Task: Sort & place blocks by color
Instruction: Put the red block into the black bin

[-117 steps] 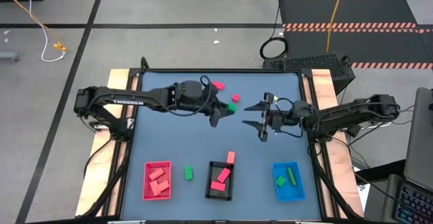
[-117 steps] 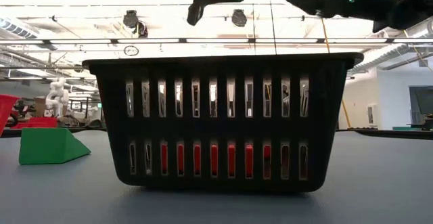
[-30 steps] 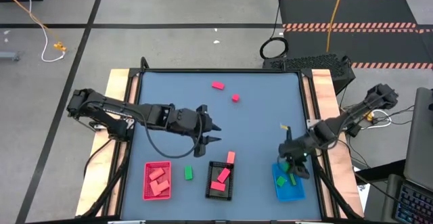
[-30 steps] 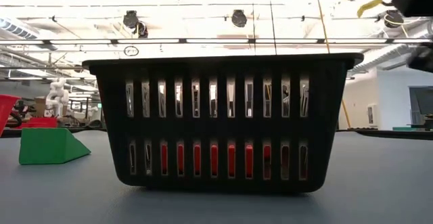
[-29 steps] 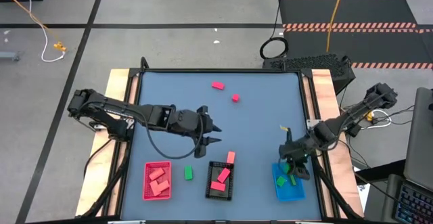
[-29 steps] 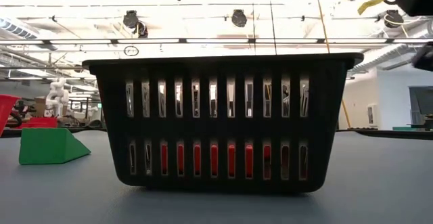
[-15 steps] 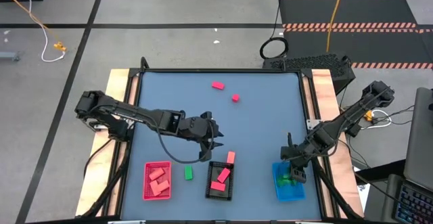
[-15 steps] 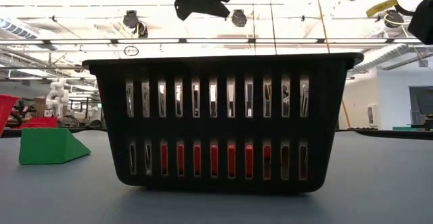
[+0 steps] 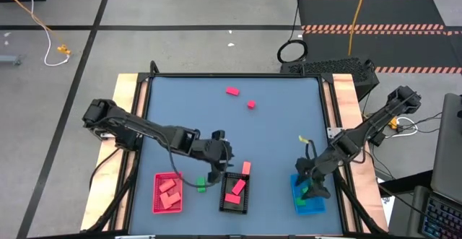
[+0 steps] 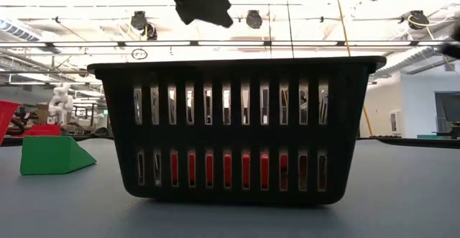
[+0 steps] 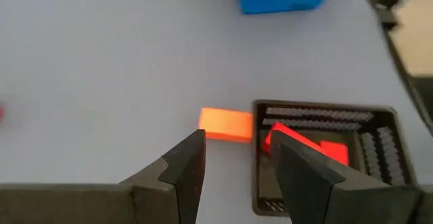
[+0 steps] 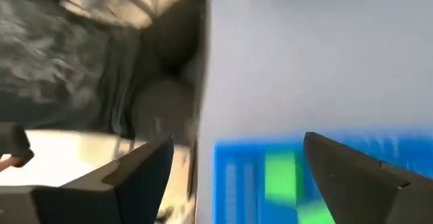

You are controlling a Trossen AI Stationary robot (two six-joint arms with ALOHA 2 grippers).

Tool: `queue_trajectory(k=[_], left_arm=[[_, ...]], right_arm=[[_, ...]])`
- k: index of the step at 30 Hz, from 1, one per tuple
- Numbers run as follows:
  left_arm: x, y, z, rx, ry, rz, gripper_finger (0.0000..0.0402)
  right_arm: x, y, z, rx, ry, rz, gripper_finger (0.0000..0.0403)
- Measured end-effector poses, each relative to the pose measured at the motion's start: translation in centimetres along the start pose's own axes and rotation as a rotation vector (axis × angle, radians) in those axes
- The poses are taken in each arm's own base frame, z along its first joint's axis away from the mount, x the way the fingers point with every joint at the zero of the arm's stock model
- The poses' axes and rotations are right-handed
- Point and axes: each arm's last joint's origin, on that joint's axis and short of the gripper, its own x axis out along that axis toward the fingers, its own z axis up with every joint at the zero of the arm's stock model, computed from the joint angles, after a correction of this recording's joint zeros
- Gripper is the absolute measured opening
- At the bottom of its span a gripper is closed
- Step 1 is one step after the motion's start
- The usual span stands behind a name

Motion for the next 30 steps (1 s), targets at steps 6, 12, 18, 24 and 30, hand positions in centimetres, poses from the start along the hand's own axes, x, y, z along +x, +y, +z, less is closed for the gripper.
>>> queue_trajectory(k=[6, 12, 18, 24, 30], left_arm=[[1.7, -0.1, -1.0, -0.118, 0.067, 0.052, 0.0168], [1.7, 1.4, -1.7, -0.167, 0.135, 0.167, 0.0168], [0.7, 4.0, -0.8, -0.212, 0.078, 0.264, 0.0168], [-0.4, 7.7, 0.0, -0.197, 0.051, 0.227, 0.0168], [-2.9, 12.5, 0.8, -0.191, -0.024, 0.225, 0.0168]], right_arm=[[-0.3, -0.4, 1.5, -0.273, -0.249, -0.172, 0.0318], [-0.8, -2.2, 3.2, -0.404, -0.393, -0.475, 0.0318], [-1.9, -5.0, 5.9, -0.384, -0.522, -0.719, 0.0318], [-3.1, -8.5, 9.0, -0.313, -0.505, -0.749, 0.0318], [-3.7, -12.4, 12.6, -0.254, -0.410, -0.765, 0.0318]])
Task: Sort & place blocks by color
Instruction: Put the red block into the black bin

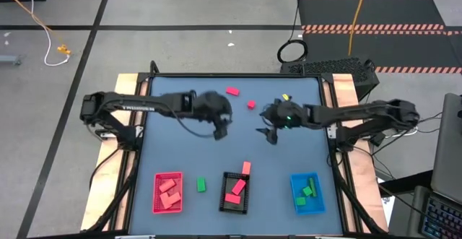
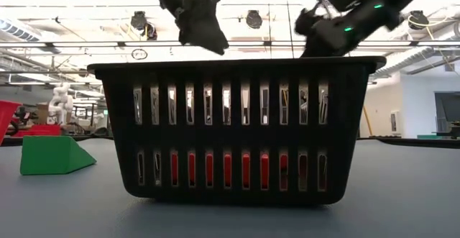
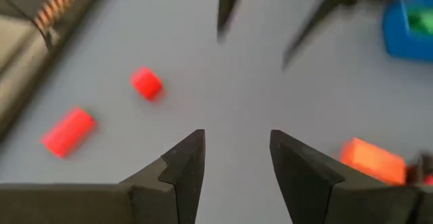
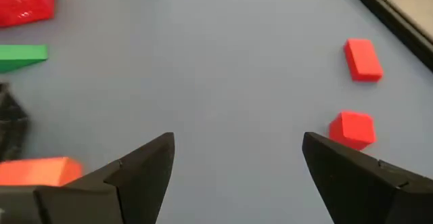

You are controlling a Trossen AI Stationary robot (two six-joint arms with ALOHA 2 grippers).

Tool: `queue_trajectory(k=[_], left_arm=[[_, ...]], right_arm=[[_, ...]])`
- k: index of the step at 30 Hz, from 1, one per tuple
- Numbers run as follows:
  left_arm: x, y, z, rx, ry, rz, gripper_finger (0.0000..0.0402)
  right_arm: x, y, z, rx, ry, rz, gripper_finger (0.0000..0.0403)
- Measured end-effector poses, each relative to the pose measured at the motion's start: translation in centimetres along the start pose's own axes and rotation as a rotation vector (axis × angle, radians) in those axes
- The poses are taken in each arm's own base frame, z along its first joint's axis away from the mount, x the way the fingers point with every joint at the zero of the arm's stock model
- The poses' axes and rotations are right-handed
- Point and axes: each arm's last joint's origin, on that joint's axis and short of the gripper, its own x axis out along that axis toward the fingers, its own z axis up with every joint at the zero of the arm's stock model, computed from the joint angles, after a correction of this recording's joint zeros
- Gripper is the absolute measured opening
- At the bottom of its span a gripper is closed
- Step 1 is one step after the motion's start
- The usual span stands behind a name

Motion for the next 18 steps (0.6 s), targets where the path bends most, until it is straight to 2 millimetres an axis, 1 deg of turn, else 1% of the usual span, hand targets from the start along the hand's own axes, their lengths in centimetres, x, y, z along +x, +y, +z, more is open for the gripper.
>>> queue_trajectory(k=[4, 8, 12, 16, 18], left_arm=[[-1.5, 2.3, 1.2, 0.022, -0.104, -0.013, 0.0168], [-2.0, 4.5, 2.0, 0.039, -0.200, -0.039, 0.0168], [-1.6, 6.2, 1.5, 0.052, -0.245, -0.080, 0.0168], [-0.4, 8.1, -0.3, 0.043, -0.274, -0.106, 0.0168], [0.0, 9.2, -1.2, 0.038, -0.319, -0.118, 0.0168]], right_arm=[[2.3, -2.0, 1.5, -0.001, 0.046, -0.018, 0.0318], [4.2, -4.2, 2.7, 0.005, 0.137, -0.065, 0.0318], [5.7, -6.0, 3.0, 0.012, 0.249, -0.096, 0.0318], [7.0, -7.1, 2.7, 0.024, 0.278, -0.071, 0.0318], [7.7, -7.7, 2.5, 0.032, 0.285, -0.080, 0.0318]])
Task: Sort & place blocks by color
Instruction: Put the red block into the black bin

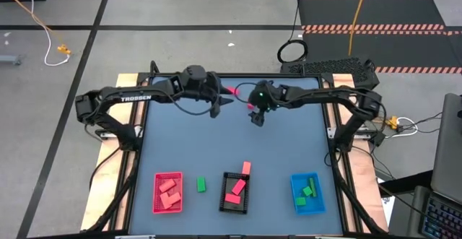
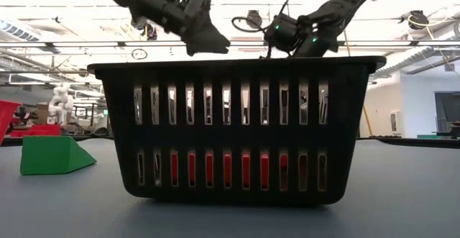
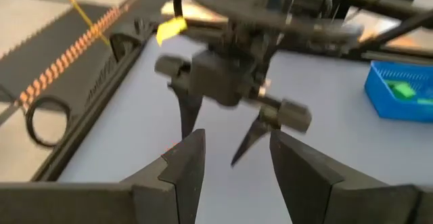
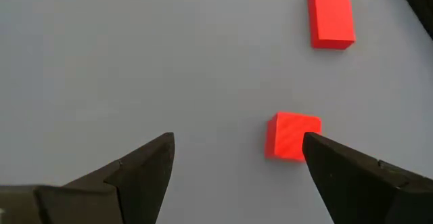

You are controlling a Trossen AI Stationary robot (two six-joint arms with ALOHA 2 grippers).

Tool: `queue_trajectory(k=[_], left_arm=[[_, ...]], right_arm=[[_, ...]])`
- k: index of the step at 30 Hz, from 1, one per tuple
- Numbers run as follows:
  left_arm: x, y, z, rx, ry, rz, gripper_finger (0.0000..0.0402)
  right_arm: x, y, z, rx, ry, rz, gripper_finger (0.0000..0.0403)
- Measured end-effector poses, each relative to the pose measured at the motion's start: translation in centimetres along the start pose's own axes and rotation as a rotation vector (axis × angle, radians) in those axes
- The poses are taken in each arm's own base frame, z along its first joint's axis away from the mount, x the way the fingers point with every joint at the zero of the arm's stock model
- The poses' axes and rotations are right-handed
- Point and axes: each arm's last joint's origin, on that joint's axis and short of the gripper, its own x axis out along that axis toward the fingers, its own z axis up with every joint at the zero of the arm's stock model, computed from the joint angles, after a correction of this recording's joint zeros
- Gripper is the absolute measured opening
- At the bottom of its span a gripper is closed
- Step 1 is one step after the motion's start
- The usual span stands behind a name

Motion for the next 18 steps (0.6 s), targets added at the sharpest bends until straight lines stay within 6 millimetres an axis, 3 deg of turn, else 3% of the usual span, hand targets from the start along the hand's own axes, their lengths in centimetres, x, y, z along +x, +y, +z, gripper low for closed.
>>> queue_trajectory(k=[8, 13, 18], left_arm=[[-0.8, 3.1, -3.1, -0.016, -0.229, 0.014, 0.0168], [-1.1, 3.4, -3.8, -0.021, -0.273, 0.021, 0.0168], [-1.1, 3.4, -3.7, -0.034, -0.277, 0.018, 0.0168]], right_arm=[[2.8, -2.1, 0.1, 0.046, 0.066, -0.027, 0.0318], [3.9, -3.1, -0.1, 0.053, 0.090, -0.028, 0.0309], [4.5, -3.1, -0.5, 0.049, 0.107, 0.012, 0.0265]])
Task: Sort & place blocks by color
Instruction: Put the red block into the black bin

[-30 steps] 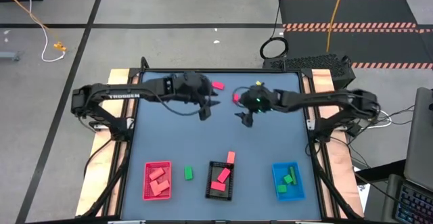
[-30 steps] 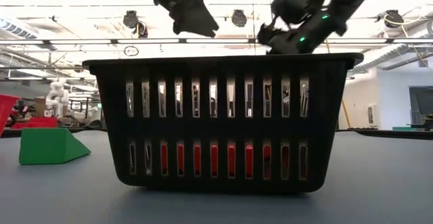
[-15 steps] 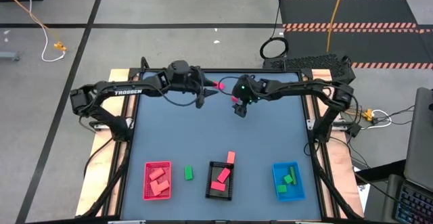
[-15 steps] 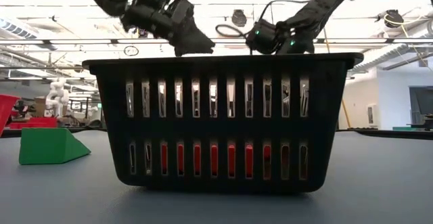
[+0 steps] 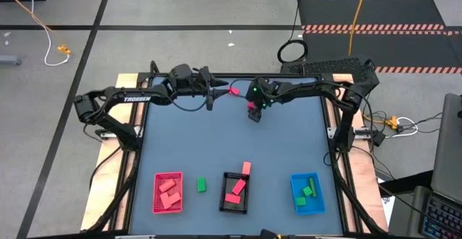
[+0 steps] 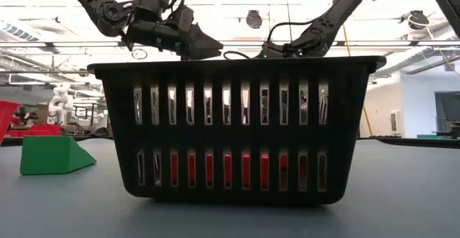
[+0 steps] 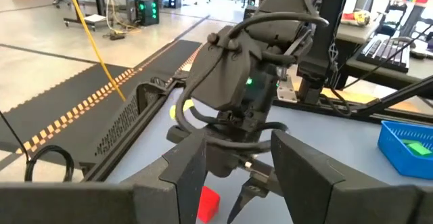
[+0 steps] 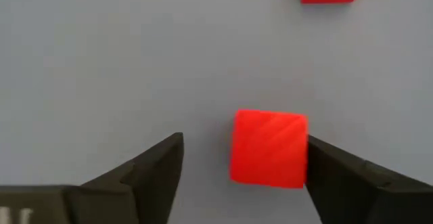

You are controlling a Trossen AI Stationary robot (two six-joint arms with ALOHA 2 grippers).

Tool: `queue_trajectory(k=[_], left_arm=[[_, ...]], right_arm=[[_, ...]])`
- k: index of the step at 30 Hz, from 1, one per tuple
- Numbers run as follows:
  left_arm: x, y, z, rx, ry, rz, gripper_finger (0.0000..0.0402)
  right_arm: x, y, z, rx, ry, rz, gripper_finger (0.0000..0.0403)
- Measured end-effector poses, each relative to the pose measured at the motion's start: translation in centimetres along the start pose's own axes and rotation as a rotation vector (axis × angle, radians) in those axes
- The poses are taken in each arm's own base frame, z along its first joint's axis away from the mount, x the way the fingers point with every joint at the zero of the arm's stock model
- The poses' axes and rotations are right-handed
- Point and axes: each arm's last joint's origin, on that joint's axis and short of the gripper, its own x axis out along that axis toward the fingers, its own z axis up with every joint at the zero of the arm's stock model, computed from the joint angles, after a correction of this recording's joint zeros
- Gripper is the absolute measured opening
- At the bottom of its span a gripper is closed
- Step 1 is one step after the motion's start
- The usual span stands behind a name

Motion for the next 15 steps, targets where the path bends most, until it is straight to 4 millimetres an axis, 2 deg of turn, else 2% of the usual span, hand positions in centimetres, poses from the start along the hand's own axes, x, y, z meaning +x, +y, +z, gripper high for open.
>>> queue_trajectory(k=[4, 8, 12, 15], left_arm=[[0.1, -0.4, -0.1, -0.007, 0.010, -0.012, 0.0168], [0.3, -0.8, 0.0, 0.002, -0.002, -0.026, 0.0168], [0.4, -1.1, 0.1, -0.003, -0.007, -0.037, 0.0168], [0.5, -1.5, 0.1, -0.002, -0.006, -0.049, 0.0168]], right_arm=[[0.0, 0.2, 0.2, -0.050, -0.019, 0.000, 0.0205], [0.0, 0.3, 0.3, -0.081, -0.024, 0.001, 0.0121], [-0.2, 0.5, 0.1, -0.089, -0.007, 0.005, 0.0118], [-1.1, 0.9, 0.0, -0.090, 0.016, 0.013, 0.0118]])
